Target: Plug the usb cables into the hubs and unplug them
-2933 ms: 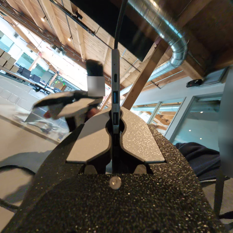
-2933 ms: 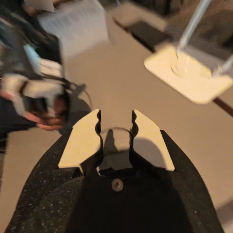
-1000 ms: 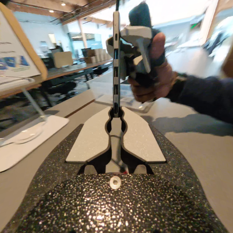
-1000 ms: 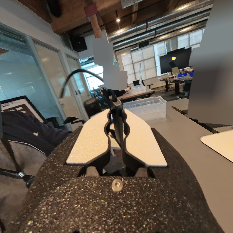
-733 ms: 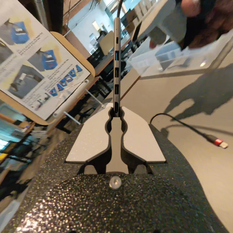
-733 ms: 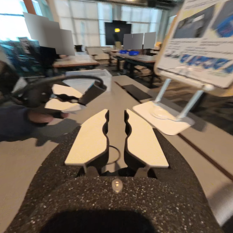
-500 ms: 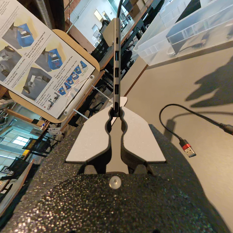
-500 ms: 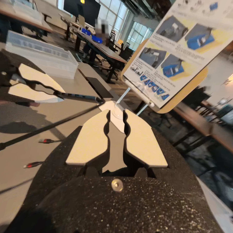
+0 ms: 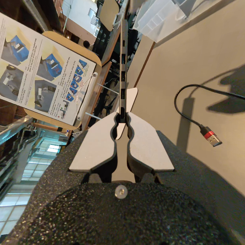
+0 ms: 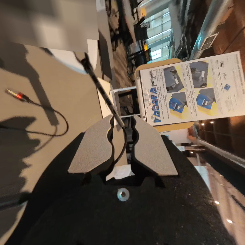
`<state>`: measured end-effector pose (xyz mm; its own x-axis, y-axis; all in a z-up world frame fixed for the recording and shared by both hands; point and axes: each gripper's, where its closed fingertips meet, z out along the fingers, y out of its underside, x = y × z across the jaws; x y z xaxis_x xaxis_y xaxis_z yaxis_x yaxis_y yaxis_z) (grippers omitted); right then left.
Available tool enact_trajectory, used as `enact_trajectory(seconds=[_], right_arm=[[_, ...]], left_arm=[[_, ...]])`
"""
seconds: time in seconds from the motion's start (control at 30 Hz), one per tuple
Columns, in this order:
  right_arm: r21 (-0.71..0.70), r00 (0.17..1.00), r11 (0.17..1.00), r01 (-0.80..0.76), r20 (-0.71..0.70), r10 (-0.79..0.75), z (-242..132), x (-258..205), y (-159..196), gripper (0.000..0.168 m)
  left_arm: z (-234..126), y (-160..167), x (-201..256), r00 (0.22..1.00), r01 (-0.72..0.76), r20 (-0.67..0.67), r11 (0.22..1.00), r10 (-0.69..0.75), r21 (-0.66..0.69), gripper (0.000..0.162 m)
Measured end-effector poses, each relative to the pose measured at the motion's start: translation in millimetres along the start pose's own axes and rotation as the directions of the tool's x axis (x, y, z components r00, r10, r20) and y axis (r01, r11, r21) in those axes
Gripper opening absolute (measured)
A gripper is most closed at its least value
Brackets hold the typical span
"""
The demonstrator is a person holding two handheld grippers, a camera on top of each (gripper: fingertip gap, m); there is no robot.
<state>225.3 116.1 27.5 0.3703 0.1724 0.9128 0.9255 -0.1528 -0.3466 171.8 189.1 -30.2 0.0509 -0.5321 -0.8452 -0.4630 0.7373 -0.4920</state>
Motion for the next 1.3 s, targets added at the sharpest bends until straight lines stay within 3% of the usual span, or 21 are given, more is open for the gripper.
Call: enact_trajectory(seconds=[0.27,0.37,0.4,0.5,0.6,0.7,0.77,0.83,0.93,1.0,1.17,1.3], right_arm=[[-0.138,0.981,0.971,0.195,0.045,-0.191,21.0,-25.5,21.4,0.033],[-0.196,0.97,0.951,0.24,0.094,-0.226,26.4,-36.0,32.7,0.021],[-0.2,0.968,0.95,0.242,0.111,-0.224,27.2,-39.3,34.7,0.011],[-0.198,0.978,0.964,0.177,0.145,-0.15,29.0,-43.6,36.6,0.01],[-0.167,0.986,0.986,0.009,0.167,0.019,30.8,-43.5,34.2,0.01],[-0.041,0.931,0.961,-0.274,0.239,0.276,29.9,-41.6,19.3,0.01],[0.071,0.835,0.878,-0.473,0.356,0.42,26.2,-43.8,-1.3,0.009],[0.148,0.749,0.786,-0.601,0.449,0.488,25.0,-46.0,-16.9,0.009],[0.192,0.673,0.696,-0.692,0.519,0.526,27.7,-49.5,-29.7,0.009],[0.2,0.635,0.656,-0.728,0.557,0.535,27.8,-52.6,-36.7,0.009],[0.234,0.529,0.524,-0.819,0.662,0.531,18.0,-50.5,-62.1,0.009],[0.215,0.454,0.466,-0.858,0.743,0.493,10.3,-56.8,-77.5,0.009]], left_arm=[[-4.9,-14.0,12.7,0.988,-0.149,-0.028,0.988,0.15,0.047,0.01],[-7.9,-21.6,16.9,0.984,-0.168,-0.037,0.982,0.172,0.085,0.01],[-8.7,-22.9,17.5,0.984,-0.171,-0.04,0.981,0.175,0.093,0.01],[-10.4,-27.4,10.6,0.989,-0.146,-0.003,0.979,0.148,0.141,0.012],[-23.0,-43.0,-8.1,1.0,0.024,0.009,0.95,-0.028,0.312,0.023],[-36.5,-54.9,-17.7,0.934,0.351,-0.224,0.826,-0.277,0.441,0.041],[-49.5,-64.7,-28.4,0.81,0.584,-0.413,0.641,-0.417,0.498,0.056],[-65.2,-70.8,-41.8,0.652,0.758,-0.591,0.42,-0.474,0.499,0.051],[-68.4,-63.3,-57.5,0.511,0.857,-0.68,0.257,-0.526,0.446,0.048],[-66.8,-58.1,-60.5,0.495,0.865,-0.682,0.236,-0.539,0.442,0.047],[-56.7,-66.2,-24.2,0.477,0.873,-0.752,0.346,-0.455,0.345,0.045],[-63.1,-75.2,-13.2,0.462,0.879,-0.797,0.321,-0.389,0.353,0.027]])
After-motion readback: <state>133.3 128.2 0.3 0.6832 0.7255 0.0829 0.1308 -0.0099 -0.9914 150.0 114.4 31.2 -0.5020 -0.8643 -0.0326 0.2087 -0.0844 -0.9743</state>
